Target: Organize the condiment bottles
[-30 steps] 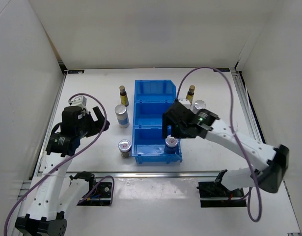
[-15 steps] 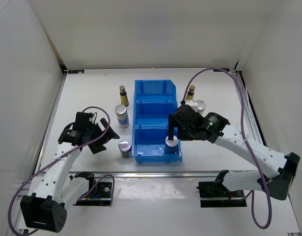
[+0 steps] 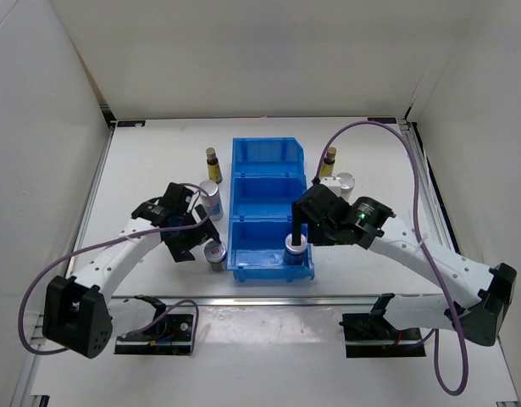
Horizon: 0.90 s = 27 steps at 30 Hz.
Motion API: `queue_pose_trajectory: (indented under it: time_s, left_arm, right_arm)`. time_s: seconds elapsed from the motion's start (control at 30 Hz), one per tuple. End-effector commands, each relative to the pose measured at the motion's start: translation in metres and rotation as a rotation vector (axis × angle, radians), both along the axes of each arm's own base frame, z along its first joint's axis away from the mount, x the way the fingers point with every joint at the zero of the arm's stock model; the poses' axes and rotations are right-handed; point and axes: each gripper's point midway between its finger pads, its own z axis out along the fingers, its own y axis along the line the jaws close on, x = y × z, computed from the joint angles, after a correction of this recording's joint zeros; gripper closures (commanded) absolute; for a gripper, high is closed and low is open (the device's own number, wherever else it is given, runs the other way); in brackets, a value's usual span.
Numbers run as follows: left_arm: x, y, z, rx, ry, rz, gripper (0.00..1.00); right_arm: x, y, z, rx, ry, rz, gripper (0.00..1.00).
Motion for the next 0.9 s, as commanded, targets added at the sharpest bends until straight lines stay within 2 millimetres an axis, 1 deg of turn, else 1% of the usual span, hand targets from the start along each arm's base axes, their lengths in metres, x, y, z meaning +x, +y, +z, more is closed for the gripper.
queue_pose_trajectory:
  time_s: [0.0,0.07,0.13,0.23,0.27,0.37,0.4,0.47,0.57,0.6,0.7,0.73,0.77,0.83,0.87]
  left_arm:
    - [0.016,-0.005,0.007,0.023,-0.043,0.019,0.00]
    - [0.015,-0.010,0.003,0.035,-0.040,-0.002,0.00]
    - [0.014,-0.011,-0.004,0.056,-0.016,-0.010,0.00]
    - [0.012,-0.012,-0.011,0.068,0.010,-0.020,0.00]
    - [0.012,-0.010,-0.015,0.084,0.020,-0.017,0.00]
    - [0.014,-0.012,-0.018,0.098,0.028,-0.023,0.01]
    - [0.014,-0.012,-0.018,0.098,0.028,-0.023,0.01]
    - [0.016,-0.013,-0.017,0.098,0.028,-0.023,0.04]
    - [0.018,-0.014,-0.014,0.093,0.019,-0.023,0.12]
    - [0.018,-0.014,-0.014,0.096,0.017,-0.032,0.12]
    - [0.019,-0.013,-0.009,0.092,-0.010,-0.051,0.21]
    - [0.019,-0.013,-0.004,0.084,-0.028,-0.050,0.27]
    - [0.019,-0.014,-0.001,0.079,-0.038,-0.049,0.37]
    - [0.018,-0.010,0.000,0.090,-0.057,-0.063,0.46]
    - [0.018,-0.010,0.002,0.086,-0.065,-0.063,0.55]
  right_arm:
    - [0.000,-0.011,0.002,-0.011,-0.028,-0.029,0.01]
    - [-0.001,-0.013,0.001,-0.020,-0.022,-0.029,0.01]
    - [-0.003,-0.014,-0.003,-0.029,-0.016,-0.028,0.01]
    - [-0.003,-0.015,-0.001,-0.021,-0.021,-0.029,0.01]
    - [-0.004,-0.016,-0.004,-0.029,-0.016,-0.028,0.01]
    - [-0.003,-0.018,-0.001,-0.026,-0.028,-0.033,0.01]
    - [-0.004,-0.019,-0.004,-0.033,-0.023,-0.033,0.01]
    - [-0.004,-0.019,-0.004,-0.029,-0.021,-0.040,0.01]
    - [-0.004,-0.019,-0.004,-0.029,-0.021,-0.040,0.01]
    - [-0.004,-0.019,-0.004,-0.029,-0.021,-0.040,0.01]
    - [-0.005,-0.020,-0.005,-0.036,-0.016,-0.040,0.01]
    - [-0.005,-0.020,-0.005,-0.036,-0.016,-0.040,0.01]
    - [-0.006,-0.022,-0.008,-0.044,-0.011,-0.040,0.01]
    - [-0.006,-0.022,-0.008,-0.044,-0.011,-0.040,0.01]
    - [-0.006,-0.022,-0.008,-0.044,-0.011,-0.040,0.01]
